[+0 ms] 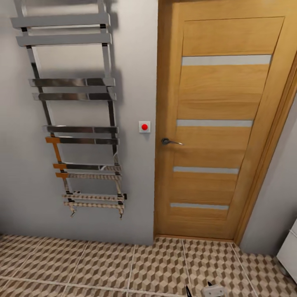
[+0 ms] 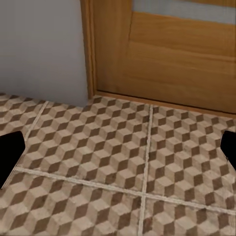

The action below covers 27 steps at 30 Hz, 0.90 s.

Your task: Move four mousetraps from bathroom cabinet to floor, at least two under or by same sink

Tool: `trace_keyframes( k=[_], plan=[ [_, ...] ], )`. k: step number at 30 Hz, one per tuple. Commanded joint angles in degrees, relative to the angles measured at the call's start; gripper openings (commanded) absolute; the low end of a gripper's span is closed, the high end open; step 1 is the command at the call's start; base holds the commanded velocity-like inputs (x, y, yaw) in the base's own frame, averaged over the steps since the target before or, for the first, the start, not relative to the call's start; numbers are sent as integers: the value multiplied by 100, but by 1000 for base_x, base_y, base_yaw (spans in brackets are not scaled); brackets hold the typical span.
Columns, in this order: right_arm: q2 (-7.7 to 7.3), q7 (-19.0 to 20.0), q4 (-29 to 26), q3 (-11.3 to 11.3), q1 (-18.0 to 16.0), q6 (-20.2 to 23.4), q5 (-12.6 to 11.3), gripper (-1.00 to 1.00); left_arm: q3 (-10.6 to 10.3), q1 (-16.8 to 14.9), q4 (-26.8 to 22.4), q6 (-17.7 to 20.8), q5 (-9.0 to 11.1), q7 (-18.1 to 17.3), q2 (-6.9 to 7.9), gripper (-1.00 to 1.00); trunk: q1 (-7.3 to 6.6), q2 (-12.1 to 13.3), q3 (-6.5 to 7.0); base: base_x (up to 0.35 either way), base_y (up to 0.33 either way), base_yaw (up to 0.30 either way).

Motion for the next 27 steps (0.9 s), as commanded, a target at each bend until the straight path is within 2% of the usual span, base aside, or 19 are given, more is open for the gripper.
trace_keyframes(
  k=[1,27],
  plan=[
    [-1,-16,4,12,-3,-15,23,100,1,-4,5,-18,-4,15,-1,100,0,-3,-6,0,0,285],
    [-1,-16,4,12,-6,-15,24,100,-6,-4,6,-18,-4,15,-1,100,0,-3,-6,0,0,285]
  ],
)
